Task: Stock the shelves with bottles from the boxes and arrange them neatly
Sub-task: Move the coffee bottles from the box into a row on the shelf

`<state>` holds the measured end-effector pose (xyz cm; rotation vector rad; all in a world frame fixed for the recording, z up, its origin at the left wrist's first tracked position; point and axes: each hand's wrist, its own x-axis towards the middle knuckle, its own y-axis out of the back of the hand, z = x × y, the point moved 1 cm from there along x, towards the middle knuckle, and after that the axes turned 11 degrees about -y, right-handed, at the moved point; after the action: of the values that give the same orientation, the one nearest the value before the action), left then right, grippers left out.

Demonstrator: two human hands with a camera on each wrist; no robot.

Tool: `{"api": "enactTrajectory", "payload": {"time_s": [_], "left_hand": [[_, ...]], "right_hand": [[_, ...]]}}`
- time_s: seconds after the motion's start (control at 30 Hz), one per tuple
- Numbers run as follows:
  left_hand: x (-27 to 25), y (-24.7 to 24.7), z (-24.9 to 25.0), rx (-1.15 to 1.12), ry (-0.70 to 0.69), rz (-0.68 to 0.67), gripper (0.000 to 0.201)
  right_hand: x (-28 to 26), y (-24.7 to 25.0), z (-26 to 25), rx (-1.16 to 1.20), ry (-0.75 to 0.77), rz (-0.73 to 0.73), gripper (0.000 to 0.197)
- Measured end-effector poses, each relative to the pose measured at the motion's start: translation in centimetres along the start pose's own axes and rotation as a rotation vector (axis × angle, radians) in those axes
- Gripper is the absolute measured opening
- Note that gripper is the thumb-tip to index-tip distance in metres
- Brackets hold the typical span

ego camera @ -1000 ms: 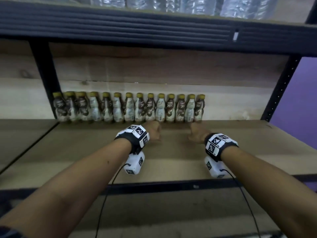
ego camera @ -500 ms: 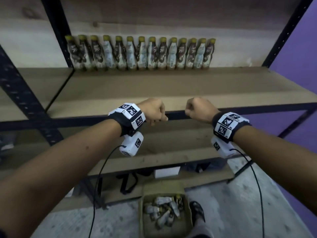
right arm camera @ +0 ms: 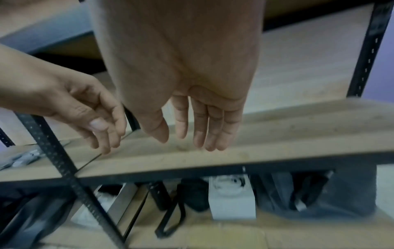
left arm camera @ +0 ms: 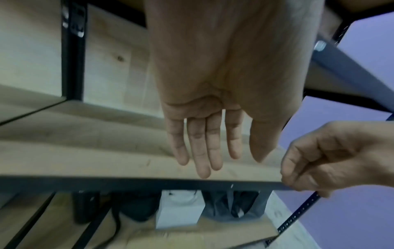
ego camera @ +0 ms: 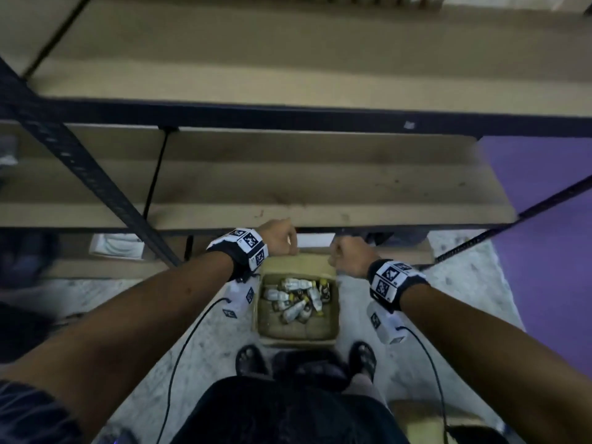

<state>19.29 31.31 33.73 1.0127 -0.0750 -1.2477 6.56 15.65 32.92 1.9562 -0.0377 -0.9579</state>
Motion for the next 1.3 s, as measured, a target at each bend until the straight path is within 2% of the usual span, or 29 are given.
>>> {"api": "enactTrajectory", "payload": {"time_s": [0.07,0.2,0.3,0.37,0.57,0.67,0.77,0.87,0.97,1.03,1.13,1.23,1.3], "left_hand": [[1.0,-3.0,-0.7,-0.116,0.068,0.004,0.013],[2.6,-9.4,-1.6,-0.167,0.176,-0.013,0.010],[4.3,-15.1,-2.4,-0.261,0.287,-0.023,0.019],[5.6,-19.0,-3.4,-0.314,0.354,-0.029,0.022],[9.4,-29.7,-7.2,-0.399,0.397,-0.119,0.017],[10.7,-34.6,-9.8,-0.439,0.432,-0.199,0.015],[11.9,-39.0,-13.1,-0.451,0.449,-0.222,0.014],[13.0,-42.3,-16.8,-0.467,0.464,-0.225,0.018],[14.4,-44.6,-20.6,-0.583,0.549,-0.163,0.012],[15.7,-45.6,-23.2,-0.657,0.578,-0.125,0.008],[18.6,-46.3,-26.8,-0.770,0.609,-0.066,0.014],[21.9,-46.6,-30.0,-1.076,0.766,0.087,0.018],[24.1,-46.6,-31.8,-1.179,0.807,0.143,0.018]], "right_hand": [[0.7,-2.6,2.1,-0.010,-0.010,-0.077,0.026],[2.1,-7.1,6.7,0.048,-0.033,-0.247,0.023],[3.4,-10.7,10.7,0.131,-0.102,-0.351,0.032],[4.5,-13.4,13.2,0.154,-0.128,-0.405,0.031],[8.5,-22.0,19.2,0.227,-0.160,-0.446,0.010],[10.8,-26.1,21.3,0.264,-0.225,-0.448,0.010],[13.3,-30.5,22.7,0.276,-0.284,-0.491,0.010],[16.1,-34.6,23.2,0.246,-0.313,-0.521,0.018],[19.5,-38.4,23.5,0.246,-0.310,-0.518,0.027],[22.1,-40.4,23.6,0.275,-0.328,-0.496,0.024],[26.6,-42.7,23.6,0.372,-0.390,-0.388,0.021],[31.3,-44.1,23.1,0.363,-0.376,-0.268,0.016],[34.4,-44.8,22.7,0.408,-0.415,-0.175,0.019]]}}
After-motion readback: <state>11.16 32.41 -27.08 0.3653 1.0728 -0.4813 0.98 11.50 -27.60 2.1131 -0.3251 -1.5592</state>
